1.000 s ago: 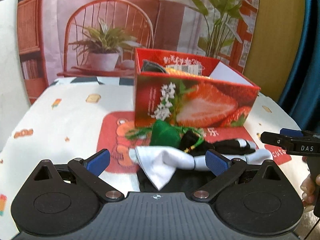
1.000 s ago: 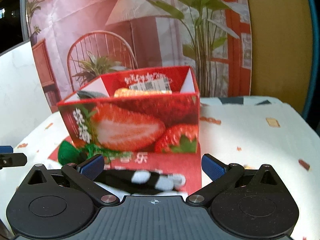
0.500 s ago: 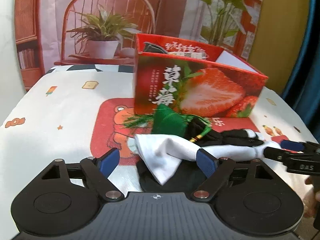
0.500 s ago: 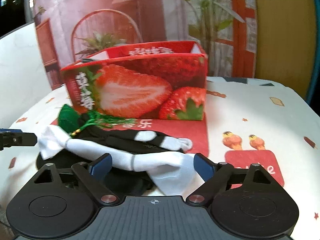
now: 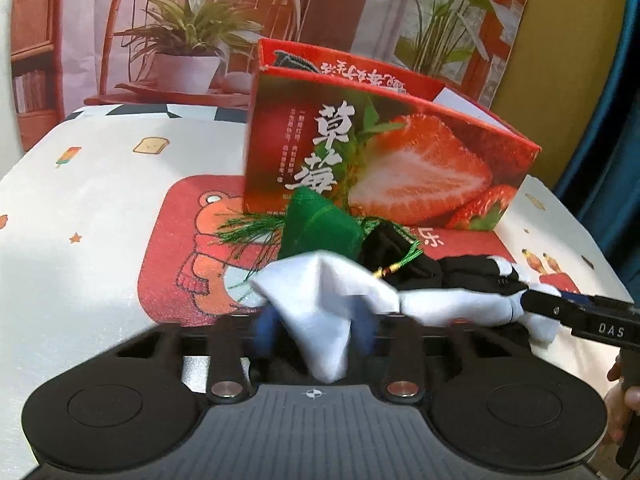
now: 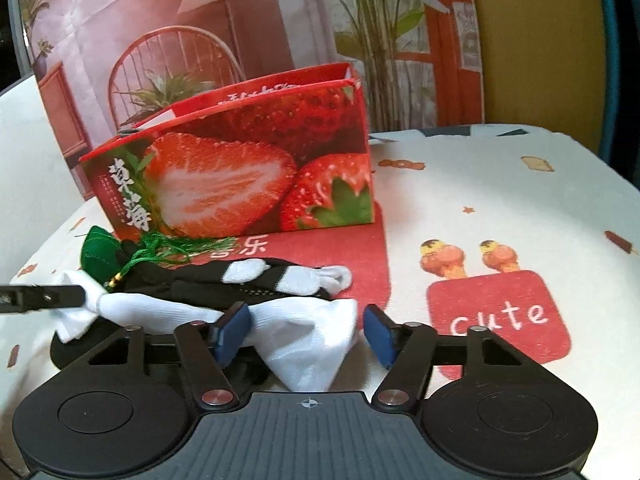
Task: Organize soft objects
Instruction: 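Close both tools on the white sock, then lift the white sock with both tools over the red box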
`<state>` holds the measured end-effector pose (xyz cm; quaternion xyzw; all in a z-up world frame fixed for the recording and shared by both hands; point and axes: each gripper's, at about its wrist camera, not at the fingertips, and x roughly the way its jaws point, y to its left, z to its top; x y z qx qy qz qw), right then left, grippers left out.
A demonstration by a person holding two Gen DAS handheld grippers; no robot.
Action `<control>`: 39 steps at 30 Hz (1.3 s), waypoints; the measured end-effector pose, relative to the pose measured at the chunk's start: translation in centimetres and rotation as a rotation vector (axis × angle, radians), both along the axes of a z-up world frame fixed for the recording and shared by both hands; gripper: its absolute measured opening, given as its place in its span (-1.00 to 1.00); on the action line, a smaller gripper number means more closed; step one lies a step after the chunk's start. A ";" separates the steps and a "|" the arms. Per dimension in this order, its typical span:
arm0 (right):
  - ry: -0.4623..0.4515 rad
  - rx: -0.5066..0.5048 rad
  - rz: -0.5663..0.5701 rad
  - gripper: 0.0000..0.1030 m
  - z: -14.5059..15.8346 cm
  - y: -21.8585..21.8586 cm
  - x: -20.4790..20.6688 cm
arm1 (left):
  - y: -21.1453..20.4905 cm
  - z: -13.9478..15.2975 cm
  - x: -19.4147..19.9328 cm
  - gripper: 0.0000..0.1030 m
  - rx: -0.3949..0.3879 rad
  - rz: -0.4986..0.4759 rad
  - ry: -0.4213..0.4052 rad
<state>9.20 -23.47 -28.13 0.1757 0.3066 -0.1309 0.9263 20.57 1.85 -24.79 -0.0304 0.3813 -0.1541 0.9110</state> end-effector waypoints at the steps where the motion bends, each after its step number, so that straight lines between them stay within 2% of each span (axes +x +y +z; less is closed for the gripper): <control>1: -0.001 -0.006 0.000 0.07 0.0 0.1 0.0 | 0.1 -0.1 0.0 -0.70 0.010 0.005 0.003; 4: -0.007 0.006 0.001 -0.07 -0.1 0.1 0.0 | 0.7 -0.5 -0.4 -0.80 0.001 0.023 -0.006; 11: -0.022 -0.006 0.026 -0.37 0.3 0.5 -0.2 | 0.6 0.1 -1.6 -0.82 0.016 0.045 -0.036; 19: -0.054 -0.001 0.038 -0.58 1.3 0.7 -0.3 | 0.2 1.7 -3.6 -0.83 0.044 0.034 -0.111; 39: -0.163 -0.049 0.052 -0.65 6.0 0.4 -0.2 | -0.1 6.0 -3.7 -0.83 0.008 0.031 -0.223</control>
